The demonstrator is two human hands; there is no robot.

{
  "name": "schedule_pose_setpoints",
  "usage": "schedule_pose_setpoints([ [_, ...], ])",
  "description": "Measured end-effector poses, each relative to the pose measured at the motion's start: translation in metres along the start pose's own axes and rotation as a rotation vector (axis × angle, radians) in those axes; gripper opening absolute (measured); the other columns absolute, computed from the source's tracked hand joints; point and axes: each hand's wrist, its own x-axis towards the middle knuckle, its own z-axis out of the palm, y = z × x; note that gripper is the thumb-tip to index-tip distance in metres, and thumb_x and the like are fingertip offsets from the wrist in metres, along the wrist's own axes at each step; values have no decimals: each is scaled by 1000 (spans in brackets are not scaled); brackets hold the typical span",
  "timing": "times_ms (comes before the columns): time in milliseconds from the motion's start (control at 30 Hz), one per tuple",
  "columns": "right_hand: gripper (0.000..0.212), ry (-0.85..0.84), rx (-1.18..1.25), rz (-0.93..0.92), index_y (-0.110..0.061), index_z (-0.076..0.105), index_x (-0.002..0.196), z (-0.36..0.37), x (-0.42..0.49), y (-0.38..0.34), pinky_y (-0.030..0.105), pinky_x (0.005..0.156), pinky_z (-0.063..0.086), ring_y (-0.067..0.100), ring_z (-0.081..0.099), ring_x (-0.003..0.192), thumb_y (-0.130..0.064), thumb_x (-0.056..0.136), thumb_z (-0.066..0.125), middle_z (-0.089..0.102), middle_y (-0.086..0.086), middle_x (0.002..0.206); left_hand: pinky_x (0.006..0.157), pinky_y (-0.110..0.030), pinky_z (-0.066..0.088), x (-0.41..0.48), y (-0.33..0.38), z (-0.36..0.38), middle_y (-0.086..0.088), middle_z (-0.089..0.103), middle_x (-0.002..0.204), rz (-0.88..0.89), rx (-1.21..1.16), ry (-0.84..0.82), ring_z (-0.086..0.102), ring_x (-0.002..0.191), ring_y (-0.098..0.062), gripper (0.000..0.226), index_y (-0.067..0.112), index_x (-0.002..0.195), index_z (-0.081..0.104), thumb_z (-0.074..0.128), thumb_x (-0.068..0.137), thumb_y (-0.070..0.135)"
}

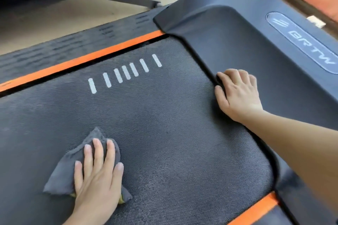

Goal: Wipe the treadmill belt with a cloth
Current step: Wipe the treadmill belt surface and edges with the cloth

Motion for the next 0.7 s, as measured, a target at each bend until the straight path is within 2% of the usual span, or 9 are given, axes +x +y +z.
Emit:
schedule_pose_setpoints([
  [67, 49, -8, -24, -25, -13, 53, 131, 6, 0, 0, 47, 107, 26, 31, 38, 125, -46, 98, 36, 48, 5, 128, 122, -42, -6, -2, 9, -7, 5, -4, 171, -47, -90, 12, -12, 156, -15, 72, 32, 163, 3, -4, 95, 55],
  [167, 52, 5, -8, -38, -10, 53, 128, 11, 1, 0, 47, 111, 26, 33, 37, 127, -49, 97, 39, 47, 8, 129, 125, -38, -8, 12, 46, -25, 7, -3, 170, -54, -236, 77, -16, 154, -7, 67, 26, 162, 6, 1, 99, 48],
  [233, 52, -10, 2, -45, -8, 54, 127, 9, 3, 0, 47, 114, 26, 33, 38, 127, -49, 98, 40, 47, 8, 128, 122, -31, -17, 34, 77, -36, 12, -14, 167, 87, -288, -13, -28, 148, -1, 59, 29, 161, -1, 3, 104, 45],
  [333, 55, -18, -14, -50, -9, 53, 128, 9, 1, 1, 46, 115, 26, 32, 38, 129, -53, 97, 39, 47, 7, 129, 120, -32, -23, 65, 98, -43, 20, -33, 159, 269, -189, -128, -39, 143, 0, 57, 34, 160, -12, 8, 107, 42],
  [500, 67, -30, -82, -79, -8, 51, 129, 11, 5, -2, 48, 114, 27, 33, 37, 131, -63, 94, 37, 45, 9, 130, 123, -35, -18, 86, 81, -54, 26, -27, 161, 399, -224, -213, -35, 142, 7, 53, 46, 157, -5, 9, 106, 52],
  [600, 70, -33, -114, -83, -7, 50, 130, 11, 4, -3, 49, 114, 27, 34, 36, 132, -65, 93, 36, 44, 9, 131, 123, -37, -19, 101, 79, -55, 20, -32, 161, 346, -162, -162, -37, 144, 1, 52, 52, 155, -6, 9, 106, 54],
  [700, 69, -16, -113, -83, -7, 51, 129, 10, 6, -4, 50, 114, 27, 34, 37, 133, -63, 94, 34, 45, 10, 132, 123, -42, -18, 133, 81, -58, 8, -31, 164, 150, -170, -96, -34, 148, -9, 54, 51, 157, -5, 8, 105, 55],
])
